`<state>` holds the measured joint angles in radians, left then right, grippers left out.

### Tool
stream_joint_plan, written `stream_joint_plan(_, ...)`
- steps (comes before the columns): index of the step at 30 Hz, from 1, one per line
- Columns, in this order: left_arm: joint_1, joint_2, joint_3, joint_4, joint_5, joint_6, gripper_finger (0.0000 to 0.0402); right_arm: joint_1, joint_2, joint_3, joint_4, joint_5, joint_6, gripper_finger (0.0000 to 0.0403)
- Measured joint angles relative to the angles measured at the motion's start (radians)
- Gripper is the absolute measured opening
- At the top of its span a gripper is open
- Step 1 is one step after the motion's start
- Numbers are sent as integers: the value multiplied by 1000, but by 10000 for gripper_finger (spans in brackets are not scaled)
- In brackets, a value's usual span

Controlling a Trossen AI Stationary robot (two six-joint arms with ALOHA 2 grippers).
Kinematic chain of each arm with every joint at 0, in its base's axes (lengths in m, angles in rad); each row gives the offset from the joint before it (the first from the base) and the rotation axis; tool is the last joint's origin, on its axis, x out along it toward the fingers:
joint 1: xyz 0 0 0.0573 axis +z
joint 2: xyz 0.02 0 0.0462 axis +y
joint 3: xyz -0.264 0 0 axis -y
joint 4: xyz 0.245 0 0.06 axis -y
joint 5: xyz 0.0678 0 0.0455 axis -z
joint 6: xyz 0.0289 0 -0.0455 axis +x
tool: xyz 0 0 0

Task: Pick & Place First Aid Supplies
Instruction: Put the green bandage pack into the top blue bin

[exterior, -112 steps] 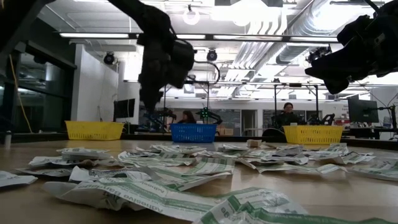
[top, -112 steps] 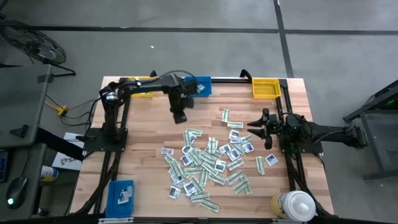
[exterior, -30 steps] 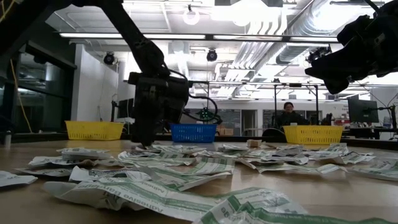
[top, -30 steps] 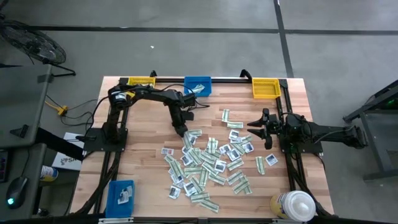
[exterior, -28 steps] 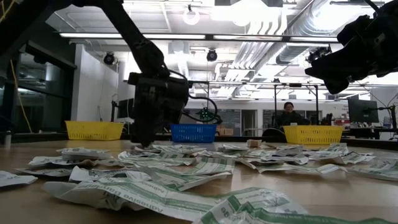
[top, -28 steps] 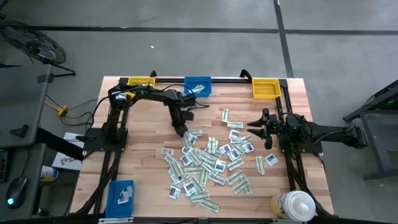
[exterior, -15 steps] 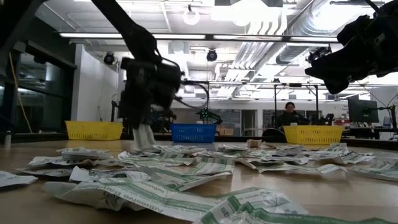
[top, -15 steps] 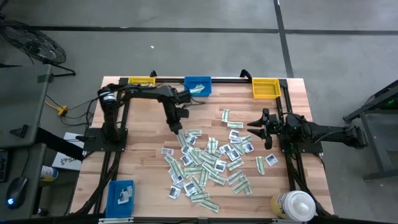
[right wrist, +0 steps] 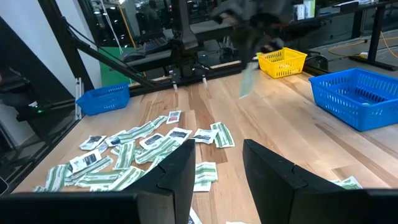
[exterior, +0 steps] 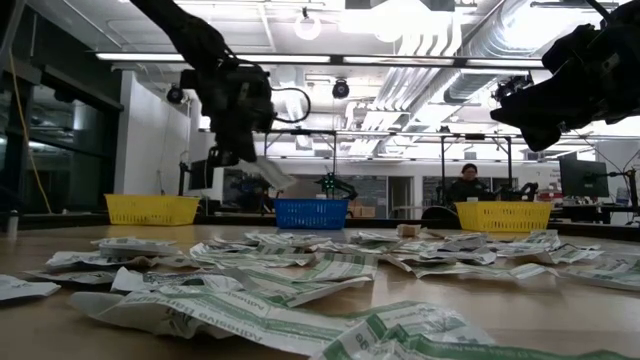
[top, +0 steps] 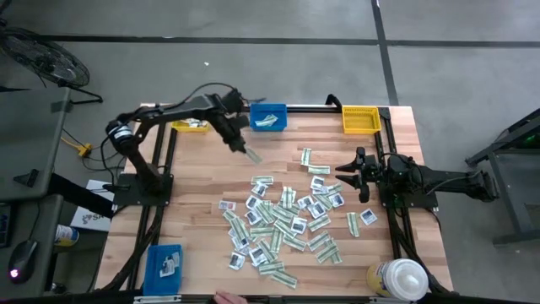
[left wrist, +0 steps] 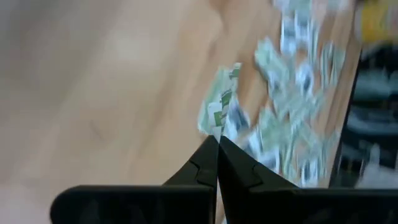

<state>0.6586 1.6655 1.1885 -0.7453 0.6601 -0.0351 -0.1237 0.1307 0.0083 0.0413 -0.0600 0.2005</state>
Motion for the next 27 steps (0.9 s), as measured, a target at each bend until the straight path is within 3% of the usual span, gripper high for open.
stream_joint_plan(7, 91, 6, 0, 241, -6, -184, 0, 0, 0, 0, 0, 0, 0, 129)
stream_joint_plan(12, 135, 6, 0, 367, -136, -308, 0, 0, 0, 0, 0, 0, 0, 129)
stream_joint_plan(16, 157, 33, 2, 469, -173, -420, 0, 0, 0, 0, 0, 0, 0, 129)
stream_joint_plan(27, 166, 198, 111, 530, -197, -619, 0, 0, 0, 0, 0, 0, 0, 129)
